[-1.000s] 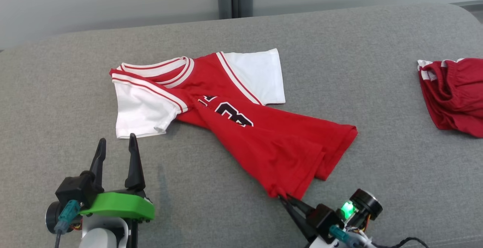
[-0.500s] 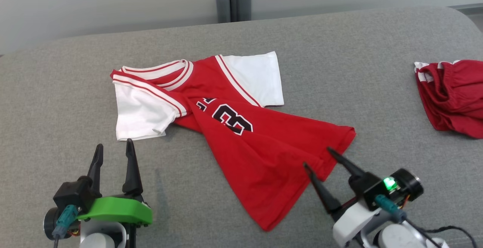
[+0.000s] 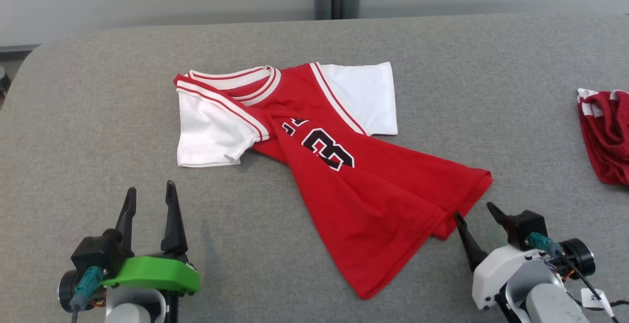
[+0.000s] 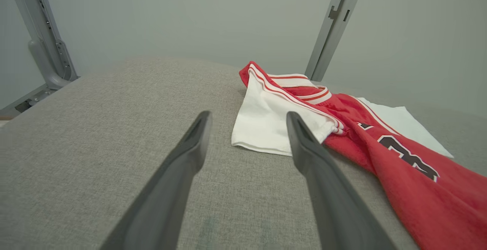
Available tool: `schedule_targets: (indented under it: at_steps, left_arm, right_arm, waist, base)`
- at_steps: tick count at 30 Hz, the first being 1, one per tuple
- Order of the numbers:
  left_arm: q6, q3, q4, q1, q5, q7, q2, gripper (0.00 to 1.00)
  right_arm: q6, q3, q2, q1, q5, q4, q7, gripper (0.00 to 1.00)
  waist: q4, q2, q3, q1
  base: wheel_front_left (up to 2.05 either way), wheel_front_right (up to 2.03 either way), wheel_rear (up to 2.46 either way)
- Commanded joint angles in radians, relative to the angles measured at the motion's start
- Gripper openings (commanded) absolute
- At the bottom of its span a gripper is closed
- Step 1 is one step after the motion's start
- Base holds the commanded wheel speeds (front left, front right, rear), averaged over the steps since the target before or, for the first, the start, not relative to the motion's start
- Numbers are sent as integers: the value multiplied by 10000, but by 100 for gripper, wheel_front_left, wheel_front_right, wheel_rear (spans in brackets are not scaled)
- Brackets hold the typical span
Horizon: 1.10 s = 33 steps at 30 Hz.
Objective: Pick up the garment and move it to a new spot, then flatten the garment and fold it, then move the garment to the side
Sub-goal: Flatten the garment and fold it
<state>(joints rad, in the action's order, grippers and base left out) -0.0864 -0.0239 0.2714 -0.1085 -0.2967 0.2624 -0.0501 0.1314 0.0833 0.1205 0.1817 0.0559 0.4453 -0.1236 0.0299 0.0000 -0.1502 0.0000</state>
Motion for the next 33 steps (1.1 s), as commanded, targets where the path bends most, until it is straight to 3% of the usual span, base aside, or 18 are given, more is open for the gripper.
schedule_targets:
  at_steps: [1,8,14,15,16,23,33]
  left_arm:
    - [16,45,22,59,21,31,-16,100]
    - [-30,38,45,50,96,31,-13,100]
    - [-65,-82,65,7,116,31,-13,100]
    - [-65,-102,63,0,117,31,-13,100]
    - [-68,-119,51,-10,114,31,-13,100]
    - [-48,-261,-147,-174,-2,31,-13,100]
    - [134,-1173,-528,-804,-481,31,-16,100]
  right_arm:
    - [-16,-69,13,140,238,233,-79,100]
    - [-16,-393,-280,880,1384,1397,-478,100]
    - [-16,-77,-131,1832,1822,2587,-602,100]
    - [-16,8,-57,1976,1796,2688,-645,28]
    - [-16,148,36,2142,1747,2798,-662,0]
    - [-16,653,926,3693,1232,3152,-848,0]
    - [-16,1394,3015,7293,52,3906,-472,0]
  waist:
    - [171,0,-44,0]
    - [390,0,-59,0]
    - [590,0,-48,0]
    - [620,0,-56,0]
    - [658,0,-72,0]
    - [912,0,-339,0]
    - [1813,0,-1381,0]
  base:
    - [0,0,0]
    - [0,0,0]
    - [0,0,0]
    - [0,0,0]
    - [0,0,0]
    - [0,0,0]
    - [0,0,0]
